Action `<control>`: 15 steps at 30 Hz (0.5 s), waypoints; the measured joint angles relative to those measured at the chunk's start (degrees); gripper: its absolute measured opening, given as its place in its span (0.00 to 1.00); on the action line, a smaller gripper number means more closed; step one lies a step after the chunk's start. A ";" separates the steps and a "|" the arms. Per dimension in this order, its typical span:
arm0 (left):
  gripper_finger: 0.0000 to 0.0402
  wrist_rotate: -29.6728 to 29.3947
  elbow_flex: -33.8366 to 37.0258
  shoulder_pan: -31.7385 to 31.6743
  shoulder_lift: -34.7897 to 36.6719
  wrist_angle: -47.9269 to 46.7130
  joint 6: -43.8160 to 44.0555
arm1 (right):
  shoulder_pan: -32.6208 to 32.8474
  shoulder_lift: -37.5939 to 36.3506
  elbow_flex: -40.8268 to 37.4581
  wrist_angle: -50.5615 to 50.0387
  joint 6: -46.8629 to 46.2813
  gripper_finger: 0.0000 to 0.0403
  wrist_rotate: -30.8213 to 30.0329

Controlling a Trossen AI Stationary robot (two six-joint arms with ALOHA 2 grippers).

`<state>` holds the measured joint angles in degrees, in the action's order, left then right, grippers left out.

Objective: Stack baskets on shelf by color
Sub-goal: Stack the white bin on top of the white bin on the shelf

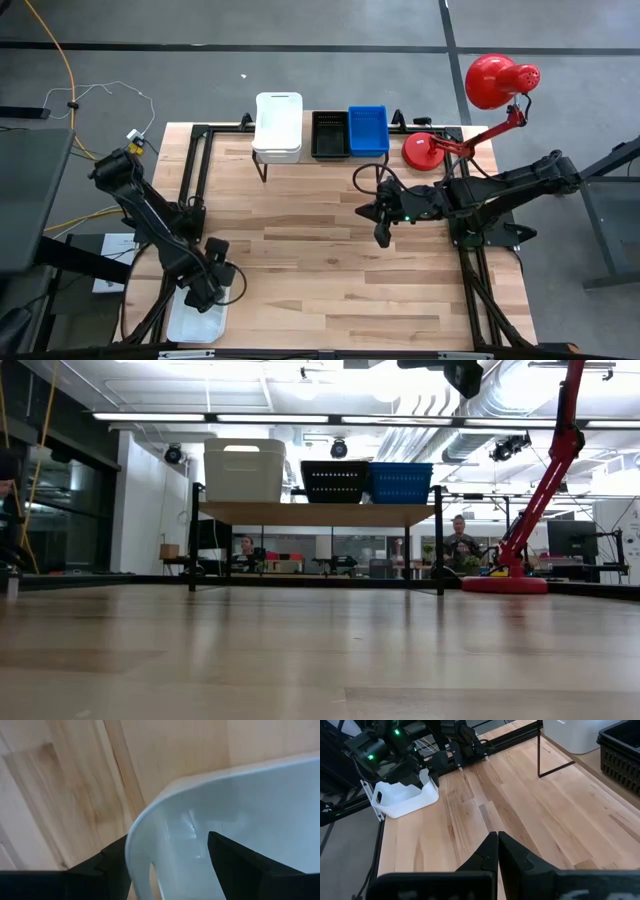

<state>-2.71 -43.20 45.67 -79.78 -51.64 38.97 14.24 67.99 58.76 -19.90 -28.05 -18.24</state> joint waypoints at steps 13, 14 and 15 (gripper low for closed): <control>0.53 0.79 0.04 -0.77 -2.02 0.00 1.94 | 0.00 0.00 0.00 -1.27 0.44 0.00 0.33; 0.52 0.77 0.04 -1.05 -2.02 -0.01 2.31 | 0.00 0.00 0.00 -1.27 1.06 0.00 0.51; 0.51 0.73 0.04 -1.36 -2.02 0.01 2.44 | 0.00 0.00 0.00 -1.27 1.36 0.00 0.70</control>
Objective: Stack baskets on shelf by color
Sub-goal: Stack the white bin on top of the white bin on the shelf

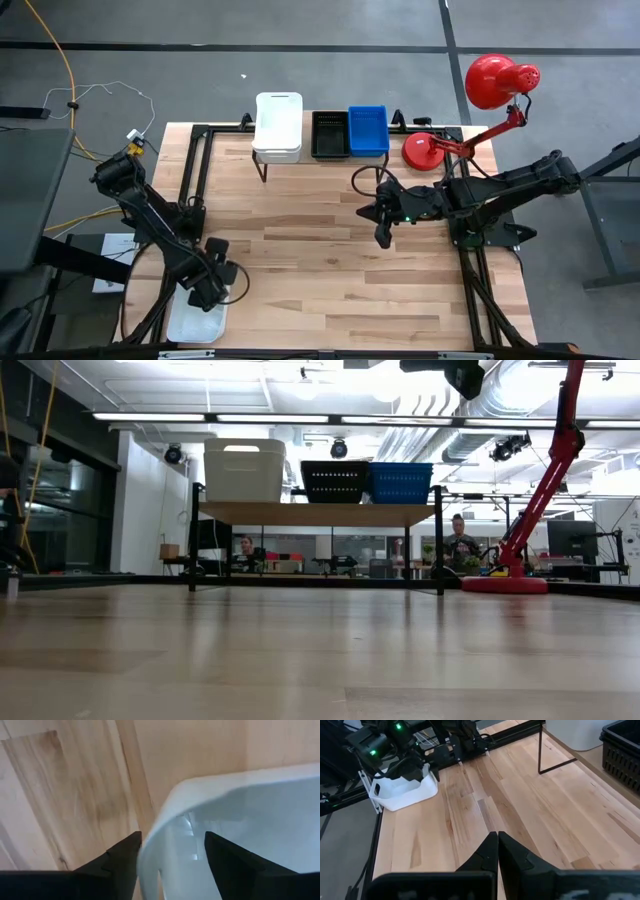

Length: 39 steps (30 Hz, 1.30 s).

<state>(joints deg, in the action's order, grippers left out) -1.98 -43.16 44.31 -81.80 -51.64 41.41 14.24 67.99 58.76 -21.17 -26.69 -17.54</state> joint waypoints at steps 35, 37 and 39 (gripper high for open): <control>0.00 -26.92 -59.52 -40.01 6.48 -24.26 -48.98 | 0.02 -0.02 0.00 0.00 1.65 0.00 1.90; 0.00 -27.43 -64.15 -44.69 6.21 -23.96 -51.42 | 0.00 -0.01 0.00 0.06 1.15 0.00 1.90; 0.00 -27.40 -68.01 -49.41 6.04 -22.33 -54.52 | 0.00 0.00 0.00 0.26 1.02 0.00 1.88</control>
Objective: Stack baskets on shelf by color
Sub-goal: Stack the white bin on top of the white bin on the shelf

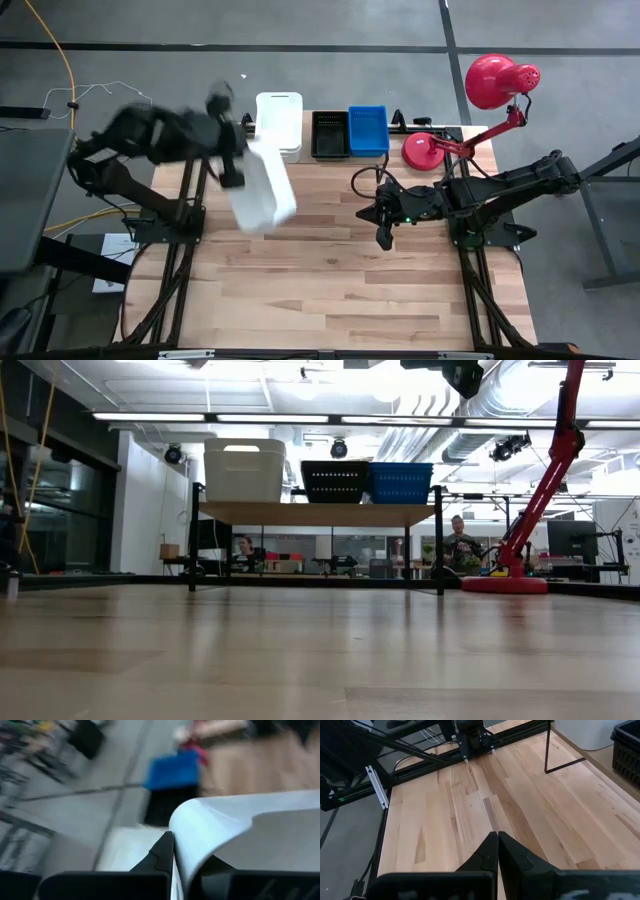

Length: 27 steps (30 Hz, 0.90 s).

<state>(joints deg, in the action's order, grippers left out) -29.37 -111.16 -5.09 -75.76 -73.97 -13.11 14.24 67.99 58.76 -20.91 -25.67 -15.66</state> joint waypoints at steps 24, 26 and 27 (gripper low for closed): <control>0.00 -1.45 -6.61 -29.69 -12.51 12.28 -37.50 | 0.00 0.00 0.00 2.10 -2.86 0.00 -2.37; 0.00 -1.31 -6.61 -29.56 -13.79 12.30 -39.32 | 0.00 -0.01 0.00 2.11 -2.91 0.00 -2.40; 0.00 -1.35 -6.61 -29.33 -14.39 12.33 -40.22 | 0.02 0.00 0.00 2.12 -3.05 0.00 -2.44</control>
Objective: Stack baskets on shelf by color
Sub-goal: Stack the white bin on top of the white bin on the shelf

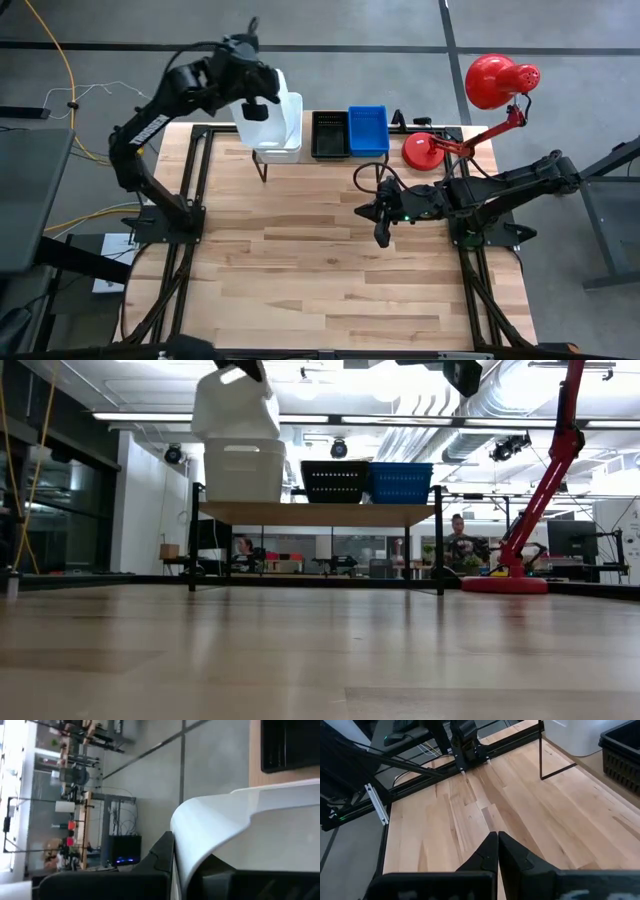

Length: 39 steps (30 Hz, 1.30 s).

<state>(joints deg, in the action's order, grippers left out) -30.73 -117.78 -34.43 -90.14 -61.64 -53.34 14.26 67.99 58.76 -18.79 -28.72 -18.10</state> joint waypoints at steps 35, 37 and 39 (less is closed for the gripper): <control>0.00 -1.86 0.00 5.01 -3.76 1.48 1.02 | -0.02 -0.01 0.00 -1.31 2.20 0.00 -3.40; 0.00 -0.71 0.00 5.27 -3.75 1.44 1.66 | -0.02 0.00 0.00 -2.02 2.11 0.00 -3.40; 0.00 0.44 0.00 5.36 -3.74 1.44 2.24 | -0.02 -0.02 0.00 -2.35 1.76 0.00 -3.41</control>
<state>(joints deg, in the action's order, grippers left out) -30.28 -117.78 -29.06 -93.89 -60.20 -51.09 14.24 67.96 58.76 -21.13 -26.96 -21.51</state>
